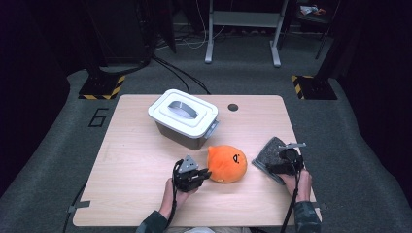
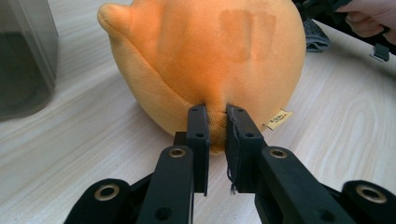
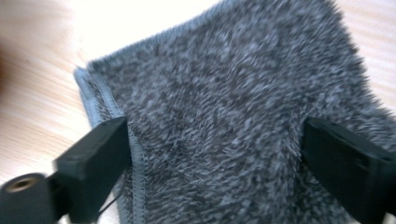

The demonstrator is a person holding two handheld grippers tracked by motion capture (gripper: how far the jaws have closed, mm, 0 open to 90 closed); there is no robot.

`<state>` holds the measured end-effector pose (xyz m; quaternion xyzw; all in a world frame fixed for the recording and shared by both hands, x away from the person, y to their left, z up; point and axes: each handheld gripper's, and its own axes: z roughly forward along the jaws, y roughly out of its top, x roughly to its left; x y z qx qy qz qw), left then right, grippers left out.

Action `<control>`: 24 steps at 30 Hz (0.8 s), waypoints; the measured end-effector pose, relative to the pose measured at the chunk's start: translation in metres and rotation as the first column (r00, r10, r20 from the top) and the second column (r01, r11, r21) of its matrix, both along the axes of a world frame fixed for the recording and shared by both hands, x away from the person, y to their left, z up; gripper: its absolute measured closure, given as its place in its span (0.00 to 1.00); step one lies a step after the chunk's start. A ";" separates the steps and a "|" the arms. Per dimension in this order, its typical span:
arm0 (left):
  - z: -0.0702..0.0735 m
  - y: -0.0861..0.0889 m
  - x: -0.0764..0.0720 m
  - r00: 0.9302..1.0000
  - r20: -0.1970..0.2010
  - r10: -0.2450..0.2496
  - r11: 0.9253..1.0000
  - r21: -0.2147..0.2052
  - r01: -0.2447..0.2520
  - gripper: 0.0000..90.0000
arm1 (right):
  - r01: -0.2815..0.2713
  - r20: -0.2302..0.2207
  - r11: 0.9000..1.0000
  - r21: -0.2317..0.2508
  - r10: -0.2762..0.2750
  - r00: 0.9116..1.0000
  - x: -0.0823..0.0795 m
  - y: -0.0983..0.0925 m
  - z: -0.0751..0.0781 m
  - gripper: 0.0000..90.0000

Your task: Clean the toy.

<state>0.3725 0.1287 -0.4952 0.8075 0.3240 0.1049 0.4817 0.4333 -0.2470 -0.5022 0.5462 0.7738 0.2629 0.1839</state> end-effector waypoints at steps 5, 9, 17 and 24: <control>0.002 -0.001 0.000 1.000 0.005 -0.005 1.000 -0.002 0.005 0.89 | 0.007 -0.017 1.000 -0.005 -0.007 1.000 0.001 0.002 -0.006 0.23; 0.001 -0.001 0.000 1.000 0.005 0.000 1.000 -0.004 0.000 0.89 | -0.008 0.006 1.000 -0.001 0.008 1.000 -0.002 0.001 -0.005 0.40; 0.004 -0.002 0.000 1.000 0.015 -0.006 1.000 -0.002 0.006 0.88 | 0.014 0.023 1.000 0.017 -0.015 1.000 -0.010 0.000 -0.004 0.73; 0.005 -0.005 -0.001 0.999 0.033 -0.006 1.000 0.003 0.006 0.88 | 0.024 0.048 0.998 0.053 -0.027 0.999 -0.018 -0.004 -0.003 0.81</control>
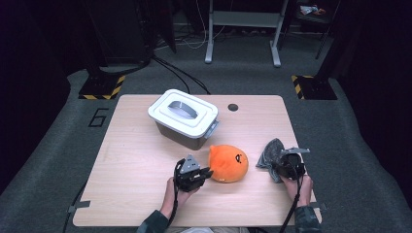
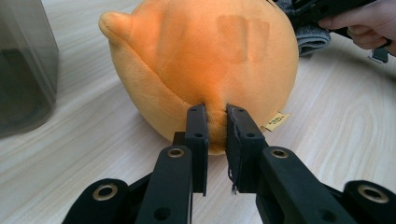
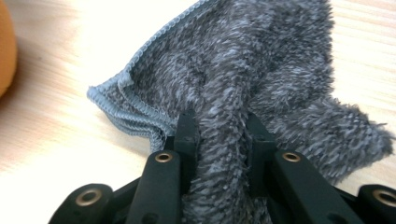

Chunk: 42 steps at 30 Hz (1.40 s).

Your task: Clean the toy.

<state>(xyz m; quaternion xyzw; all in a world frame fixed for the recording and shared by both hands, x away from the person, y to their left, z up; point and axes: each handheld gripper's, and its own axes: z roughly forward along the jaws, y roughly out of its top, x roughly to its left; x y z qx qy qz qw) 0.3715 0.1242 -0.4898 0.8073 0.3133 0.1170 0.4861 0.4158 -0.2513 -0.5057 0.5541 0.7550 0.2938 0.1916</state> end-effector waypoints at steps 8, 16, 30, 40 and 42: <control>0.001 -0.001 0.000 1.000 0.005 0.000 1.000 -0.006 0.000 0.88 | 0.001 0.049 0.999 0.055 -0.004 0.999 -0.014 -0.008 0.012 0.81; 0.004 -0.004 0.000 1.000 0.016 0.001 1.000 -0.015 -0.001 0.89 | -0.035 0.079 0.997 0.067 0.030 0.996 -0.023 -0.005 0.033 0.81; 0.007 -0.006 0.000 1.000 0.016 0.000 1.000 0.006 0.000 0.92 | -0.141 0.153 0.986 0.084 0.127 0.980 -0.036 0.020 0.071 0.80; 0.015 -0.013 0.001 0.999 0.033 -0.017 1.000 0.012 0.017 0.93 | -0.234 0.160 0.967 0.103 0.216 0.963 -0.033 0.046 0.087 0.80; 0.016 -0.014 0.001 0.999 0.035 -0.015 1.000 0.011 0.015 0.93 | -0.250 0.165 0.961 0.116 0.229 0.959 -0.033 0.052 0.090 0.80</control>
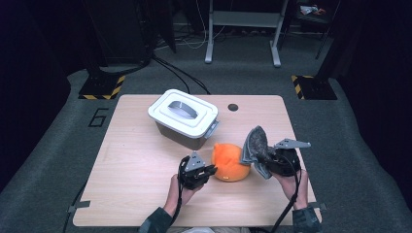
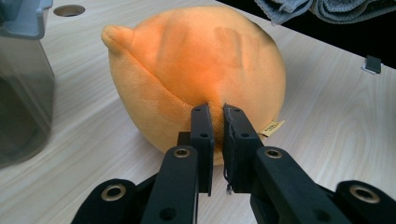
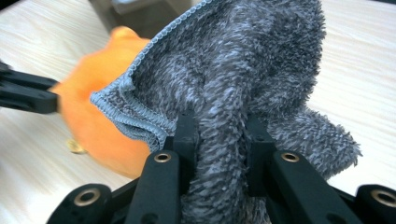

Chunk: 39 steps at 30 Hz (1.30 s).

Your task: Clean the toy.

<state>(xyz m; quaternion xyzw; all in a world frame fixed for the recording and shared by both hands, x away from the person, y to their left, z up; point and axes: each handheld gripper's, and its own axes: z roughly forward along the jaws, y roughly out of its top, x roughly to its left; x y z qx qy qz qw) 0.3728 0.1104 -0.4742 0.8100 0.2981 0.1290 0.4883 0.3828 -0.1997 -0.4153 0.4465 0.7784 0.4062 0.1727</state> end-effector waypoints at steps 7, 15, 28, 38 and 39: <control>0.003 -0.003 0.001 1.000 0.012 -0.009 1.000 0.000 0.009 0.93 | -0.082 0.007 0.996 -0.030 0.082 0.997 0.004 0.028 0.009 0.80; 0.007 -0.008 0.002 1.000 0.022 -0.021 1.000 -0.002 0.021 0.93 | -0.159 0.014 0.985 -0.064 0.160 0.987 0.008 0.067 0.014 0.79; 0.004 -0.010 0.006 1.000 0.019 -0.010 1.000 -0.011 0.010 0.92 | -0.184 -0.002 0.975 -0.126 0.185 0.983 0.013 0.087 -0.008 0.81; 0.005 -0.010 0.006 1.000 0.014 -0.015 1.000 -0.011 0.015 0.92 | -0.165 0.015 0.973 -0.164 0.169 0.985 0.011 0.084 -0.009 0.81; 0.004 -0.010 0.006 1.000 0.018 -0.009 1.000 -0.014 0.009 0.92 | -0.152 0.008 0.976 -0.153 0.155 0.988 0.010 0.083 -0.009 0.81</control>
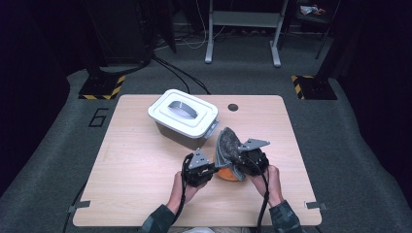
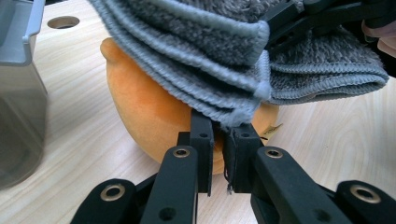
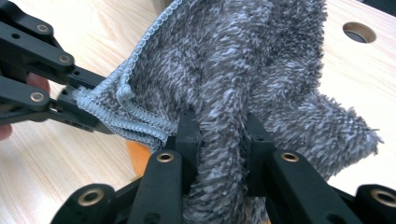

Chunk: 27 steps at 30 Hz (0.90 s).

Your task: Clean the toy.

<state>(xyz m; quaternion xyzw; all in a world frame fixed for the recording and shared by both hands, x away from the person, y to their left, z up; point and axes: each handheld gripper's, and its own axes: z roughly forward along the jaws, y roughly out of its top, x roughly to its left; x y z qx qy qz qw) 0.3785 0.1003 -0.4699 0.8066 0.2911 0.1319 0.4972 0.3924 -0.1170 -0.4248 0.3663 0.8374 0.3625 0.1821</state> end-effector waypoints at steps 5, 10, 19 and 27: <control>0.000 0.001 0.000 1.000 -0.008 0.001 1.000 -0.009 -0.001 0.92 | 0.030 0.002 1.000 -0.006 -0.030 1.000 0.000 -0.010 -0.001 0.81; 0.000 0.001 0.001 1.000 -0.006 0.001 1.000 -0.007 -0.001 0.92 | 0.074 -0.008 0.997 0.001 -0.074 0.997 0.001 -0.022 -0.004 0.81; 0.000 0.001 0.001 1.000 -0.007 -0.001 1.000 -0.009 0.001 0.92 | 0.152 -0.043 0.988 0.009 -0.151 0.988 0.005 -0.049 -0.017 0.81; 0.000 0.000 0.001 1.000 -0.003 -0.004 1.000 -0.009 0.004 0.92 | 0.204 -0.089 0.979 0.008 -0.203 0.975 0.008 -0.067 -0.034 0.81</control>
